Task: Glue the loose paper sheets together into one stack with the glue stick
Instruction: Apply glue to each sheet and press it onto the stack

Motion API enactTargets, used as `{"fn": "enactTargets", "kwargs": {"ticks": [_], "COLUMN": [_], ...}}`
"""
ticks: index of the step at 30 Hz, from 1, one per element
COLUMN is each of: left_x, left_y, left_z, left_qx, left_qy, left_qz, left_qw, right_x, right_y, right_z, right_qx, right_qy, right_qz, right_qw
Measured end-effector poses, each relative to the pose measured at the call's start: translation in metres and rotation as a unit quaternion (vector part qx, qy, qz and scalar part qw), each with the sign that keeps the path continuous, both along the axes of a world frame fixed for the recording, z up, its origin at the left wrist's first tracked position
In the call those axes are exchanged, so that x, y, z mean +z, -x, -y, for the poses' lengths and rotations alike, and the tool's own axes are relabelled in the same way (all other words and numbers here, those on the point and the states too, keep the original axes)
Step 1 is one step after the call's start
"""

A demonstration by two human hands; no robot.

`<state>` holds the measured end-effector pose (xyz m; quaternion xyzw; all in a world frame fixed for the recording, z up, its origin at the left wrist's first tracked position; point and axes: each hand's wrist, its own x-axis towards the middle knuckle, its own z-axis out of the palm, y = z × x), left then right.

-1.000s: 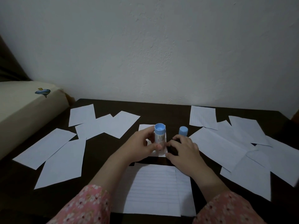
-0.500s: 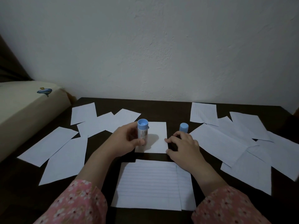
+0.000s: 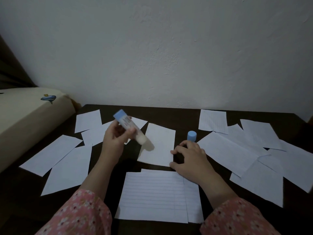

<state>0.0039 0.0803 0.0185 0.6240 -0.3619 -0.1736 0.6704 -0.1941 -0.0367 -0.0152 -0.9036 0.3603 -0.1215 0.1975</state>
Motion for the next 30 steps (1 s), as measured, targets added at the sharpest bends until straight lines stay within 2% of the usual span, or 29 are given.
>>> {"fn": "enactTargets", "kwargs": {"ticks": [3,6,8,13,20,24,30], "left_x": [0.001,-0.003,-0.001,0.009,0.007,0.005,0.005], "left_y": [0.002,0.002,0.005,0.017,0.028,0.032,0.026], "left_z": [0.013,0.029,0.039,0.067,0.103,0.109,0.106], "left_qx": [0.082,0.135,0.124,0.057,-0.038,-0.05,-0.052], "left_qy": [0.039,-0.032,-0.073,-0.149,-0.231,-0.231,-0.263], "left_qz": [-0.076,-0.049,-0.004,0.11,0.213,0.241,0.263], "left_qw": [0.993,0.989,0.99,0.981,0.949,0.942,0.927], "right_x": [0.002,0.003,0.004,-0.002,-0.005,-0.005,-0.001], "right_y": [-0.003,-0.009,-0.014,-0.019,-0.02,-0.02,-0.022], "right_z": [-0.003,-0.003,0.0,0.009,0.01,0.009,0.004], "right_qx": [0.006,-0.011,-0.019,0.002,-0.001,-0.006,-0.024], "right_qy": [0.012,0.029,0.039,0.04,0.028,0.016,0.002], "right_qz": [-0.001,0.057,0.081,-0.039,-0.036,-0.015,-0.032], "right_qw": [1.0,0.998,0.996,0.998,0.999,1.0,0.999]}}
